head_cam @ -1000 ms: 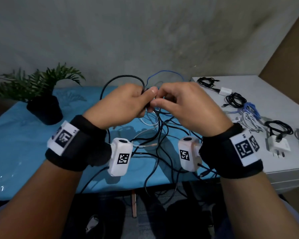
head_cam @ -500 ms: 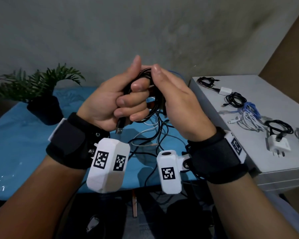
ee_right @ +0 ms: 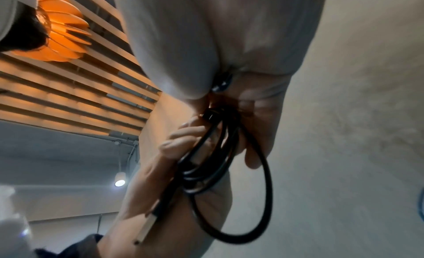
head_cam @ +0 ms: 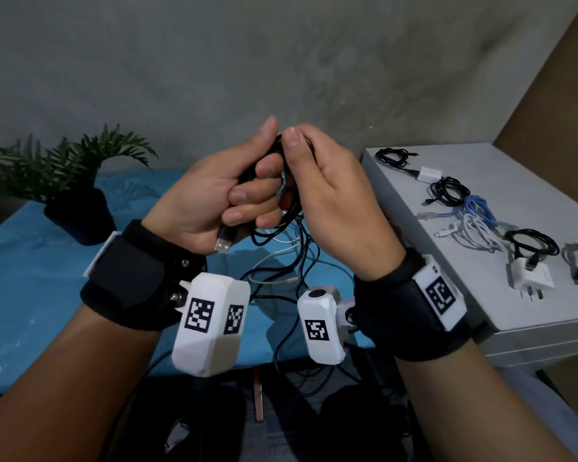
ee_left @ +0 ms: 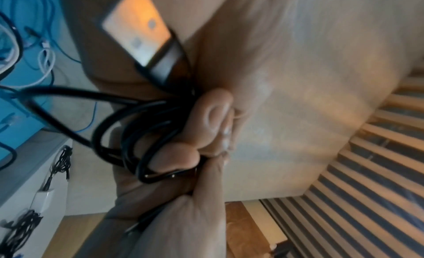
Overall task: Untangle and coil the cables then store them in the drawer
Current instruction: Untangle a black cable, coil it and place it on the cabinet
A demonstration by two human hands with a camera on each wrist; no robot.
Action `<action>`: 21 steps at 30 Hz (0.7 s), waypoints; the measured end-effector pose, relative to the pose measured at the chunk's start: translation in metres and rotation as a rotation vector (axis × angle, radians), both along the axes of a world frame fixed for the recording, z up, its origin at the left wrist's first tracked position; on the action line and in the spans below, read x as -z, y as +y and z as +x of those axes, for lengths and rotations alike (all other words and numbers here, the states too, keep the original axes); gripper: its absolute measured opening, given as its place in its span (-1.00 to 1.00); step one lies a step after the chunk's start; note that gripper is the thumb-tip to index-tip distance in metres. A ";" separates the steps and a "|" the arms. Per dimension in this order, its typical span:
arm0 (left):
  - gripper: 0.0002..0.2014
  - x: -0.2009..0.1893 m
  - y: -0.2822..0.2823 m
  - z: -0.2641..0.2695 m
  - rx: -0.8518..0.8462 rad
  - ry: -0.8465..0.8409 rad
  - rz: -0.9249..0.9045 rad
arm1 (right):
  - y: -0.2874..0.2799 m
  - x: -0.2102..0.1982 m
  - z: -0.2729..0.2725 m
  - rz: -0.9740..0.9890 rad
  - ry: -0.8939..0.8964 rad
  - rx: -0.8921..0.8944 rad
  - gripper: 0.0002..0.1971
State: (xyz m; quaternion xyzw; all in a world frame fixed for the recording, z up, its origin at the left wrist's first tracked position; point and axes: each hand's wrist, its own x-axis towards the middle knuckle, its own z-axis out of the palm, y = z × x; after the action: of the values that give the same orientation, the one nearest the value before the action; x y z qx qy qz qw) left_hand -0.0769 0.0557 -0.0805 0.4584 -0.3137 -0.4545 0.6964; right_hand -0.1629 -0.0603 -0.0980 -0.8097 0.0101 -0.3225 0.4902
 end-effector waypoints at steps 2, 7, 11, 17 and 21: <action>-0.53 0.001 -0.005 -0.004 -0.119 -0.040 0.030 | 0.000 -0.001 0.000 0.023 -0.021 -0.003 -0.69; -0.58 0.003 -0.014 -0.012 -0.328 -0.079 0.001 | 0.003 -0.005 0.001 0.316 -0.075 -0.098 -0.67; -0.57 0.000 -0.015 -0.013 -0.442 -0.090 -0.022 | 0.005 -0.005 0.004 0.647 -0.095 -0.244 -0.63; -0.60 0.000 -0.014 -0.012 -0.553 -0.170 0.008 | 0.003 -0.006 0.002 0.838 -0.072 -0.331 -0.65; -0.60 0.004 -0.013 -0.010 -0.594 -0.323 0.003 | 0.005 -0.006 0.003 0.822 -0.078 -0.301 -0.67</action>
State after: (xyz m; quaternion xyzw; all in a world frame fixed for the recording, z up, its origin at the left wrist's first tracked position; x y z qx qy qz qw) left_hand -0.0866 0.0425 -0.0842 0.5970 -0.2721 -0.1536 0.7389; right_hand -0.1595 -0.0552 -0.0925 -0.5269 0.0009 -0.2469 0.8133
